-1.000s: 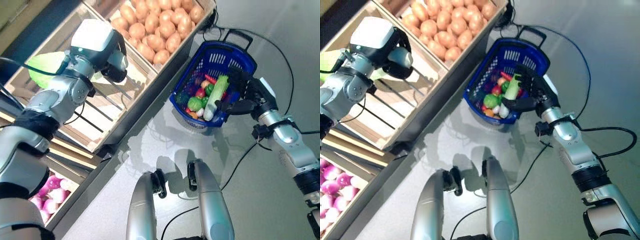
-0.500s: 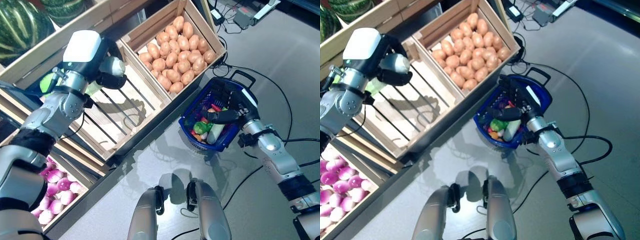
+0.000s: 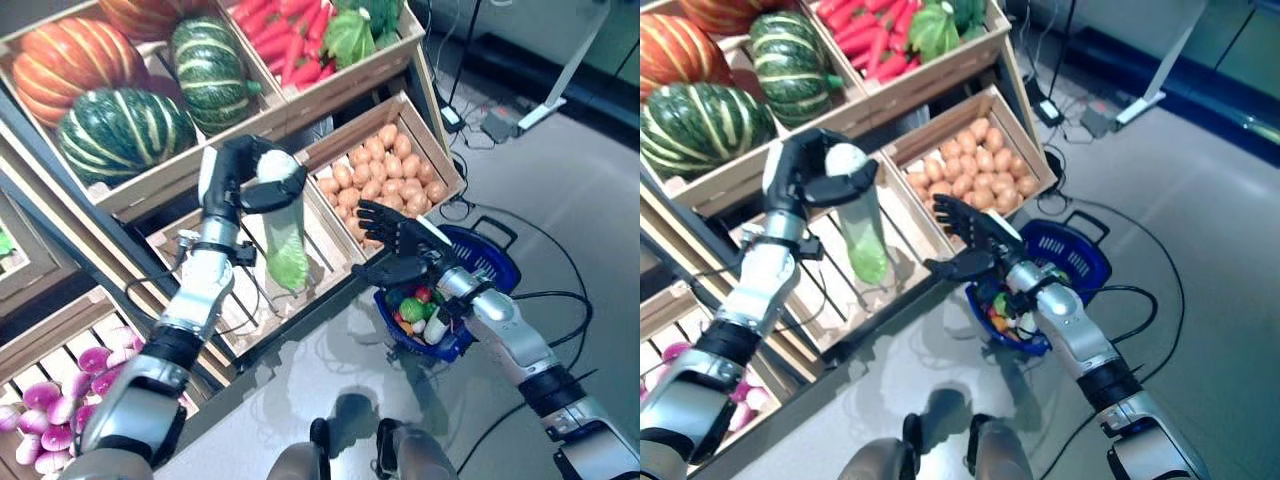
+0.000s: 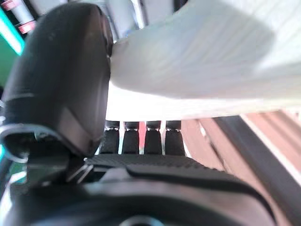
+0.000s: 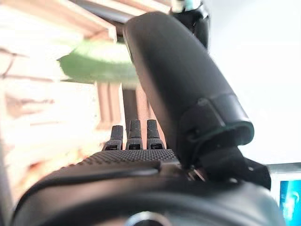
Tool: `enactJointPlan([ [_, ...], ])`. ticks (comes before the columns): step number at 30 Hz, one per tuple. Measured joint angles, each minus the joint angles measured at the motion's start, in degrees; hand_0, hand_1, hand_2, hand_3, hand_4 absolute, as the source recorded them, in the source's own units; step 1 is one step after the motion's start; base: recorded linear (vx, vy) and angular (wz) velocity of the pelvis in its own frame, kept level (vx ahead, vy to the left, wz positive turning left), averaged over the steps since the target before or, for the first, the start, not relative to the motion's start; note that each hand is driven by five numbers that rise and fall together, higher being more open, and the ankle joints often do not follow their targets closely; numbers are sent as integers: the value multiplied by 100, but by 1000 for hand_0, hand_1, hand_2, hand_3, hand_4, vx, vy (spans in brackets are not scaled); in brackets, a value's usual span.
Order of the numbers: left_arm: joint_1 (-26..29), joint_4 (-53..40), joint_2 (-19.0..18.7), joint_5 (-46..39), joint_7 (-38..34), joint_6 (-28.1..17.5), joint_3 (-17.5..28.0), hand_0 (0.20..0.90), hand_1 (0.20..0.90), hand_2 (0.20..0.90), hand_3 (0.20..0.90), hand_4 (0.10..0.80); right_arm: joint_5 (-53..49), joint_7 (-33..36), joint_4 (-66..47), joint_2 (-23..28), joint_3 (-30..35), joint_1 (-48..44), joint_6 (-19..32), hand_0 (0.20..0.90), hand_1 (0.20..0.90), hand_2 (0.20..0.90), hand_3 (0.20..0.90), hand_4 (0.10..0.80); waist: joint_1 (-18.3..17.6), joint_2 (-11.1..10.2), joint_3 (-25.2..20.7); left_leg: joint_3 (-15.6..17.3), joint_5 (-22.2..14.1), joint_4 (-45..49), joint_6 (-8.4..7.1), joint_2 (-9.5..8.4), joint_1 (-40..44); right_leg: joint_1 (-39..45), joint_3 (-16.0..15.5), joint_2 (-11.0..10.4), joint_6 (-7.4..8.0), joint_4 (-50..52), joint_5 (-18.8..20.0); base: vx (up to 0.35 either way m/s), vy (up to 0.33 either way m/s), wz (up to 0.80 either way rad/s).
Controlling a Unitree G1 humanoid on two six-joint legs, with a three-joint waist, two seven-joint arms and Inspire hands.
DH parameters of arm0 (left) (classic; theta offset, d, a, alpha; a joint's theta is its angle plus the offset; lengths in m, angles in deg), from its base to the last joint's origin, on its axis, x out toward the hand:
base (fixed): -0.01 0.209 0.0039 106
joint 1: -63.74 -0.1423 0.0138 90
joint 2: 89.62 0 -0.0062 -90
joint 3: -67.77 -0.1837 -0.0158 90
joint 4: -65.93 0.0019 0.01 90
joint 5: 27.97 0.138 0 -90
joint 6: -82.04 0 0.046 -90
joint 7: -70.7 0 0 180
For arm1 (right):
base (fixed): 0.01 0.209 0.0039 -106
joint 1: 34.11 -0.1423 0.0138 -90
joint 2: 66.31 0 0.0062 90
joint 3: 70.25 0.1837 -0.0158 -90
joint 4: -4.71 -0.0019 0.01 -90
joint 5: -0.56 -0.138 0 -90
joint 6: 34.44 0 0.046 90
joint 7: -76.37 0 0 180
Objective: Put vegetables into the basket
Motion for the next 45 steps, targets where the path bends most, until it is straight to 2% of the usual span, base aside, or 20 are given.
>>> enactJointPlan([
  [3, -233, -187, 246, -246, 188, 2, -4, 300, 300, 300, 300, 400, -208, -5, 9, -231, -172, -15, -180, 900, 900, 900, 900, 800, 49, -8, -312, -27, 146, -334, 25, 10, 142, 197, -7, 68, 57, -420, 149, 25, -20, 12],
  [6, -393, -309, 392, -477, 202, 13, 38, 300, 300, 300, 300, 400, -395, -1, 51, -338, -196, -20, -251, 900, 900, 900, 900, 800, 100, -9, -379, -109, 207, -568, 54, 17, 411, 568, -27, 125, 115, -854, 295, 10, -25, 11],
  [10, -660, -395, 458, -631, 214, 24, 54, 300, 300, 300, 300, 400, -407, 4, 170, -363, -190, -21, -362, 900, 900, 900, 900, 800, 168, -37, -653, -166, 298, -803, 92, 5, 510, 884, -106, 184, 179, -1496, 566, 5, -19, 14],
  [19, -1019, -647, 469, -624, 312, 116, 62, 300, 300, 300, 300, 400, -1126, 146, 175, -391, -155, -18, -1013, 900, 900, 900, 900, 800, 327, -100, -791, -320, 523, -1302, 189, -71, 752, 1366, -114, 197, 298, -2391, 976, -6, -4, 10],
  [24, -1143, -699, 471, -684, 507, 169, 6, 300, 300, 300, 300, 400, -1092, 460, 179, -404, -179, -19, -1237, 900, 900, 900, 900, 800, 388, -160, -828, -327, 527, -1311, 195, -94, 789, 1447, -110, 188, 305, -2481, 1023, 0, 0, 1],
  [30, -1228, -864, 517, -688, 680, 300, -314, 300, 300, 300, 300, 400, -1053, 1026, 328, -459, -177, -60, -1608, 900, 900, 900, 900, 800, 385, -272, -897, -326, 536, -1311, 201, -101, 799, 1455, -101, 192, 308, -2482, 1034, 0, 0, 0],
  [35, -1232, -859, 511, -690, 660, 451, -309, 300, 300, 300, 300, 400, -1049, 1200, 455, -541, -217, -147, -1794, 900, 900, 900, 900, 800, 340, -283, -904, -325, 553, -1311, 192, -98, 806, 1460, -95, 200, 295, -2481, 1051, 0, 0, 0],
  [41, -1269, -834, 508, -698, 588, 559, -195, 300, 300, 300, 300, 400, -959, 1521, 678, -894, -271, -228, -1847, 900, 900, 900, 900, 800, 367, -285, -909, -331, 569, -1310, 186, -93, 811, 1469, -98, 207, 285, -2481, 1061, 0, 0, 0],
  [45, -1336, -758, 502, -695, 574, 665, -163, 300, 300, 300, 300, 400, -802, 1520, 908, -951, -438, -495, -2087, 900, 900, 900, 900, 800, 399, -285, -909, -382, 576, -1310, 192, -97, 808, 1472, -109, 204, 288, -2482, 1066, 6, 5, 1],
])
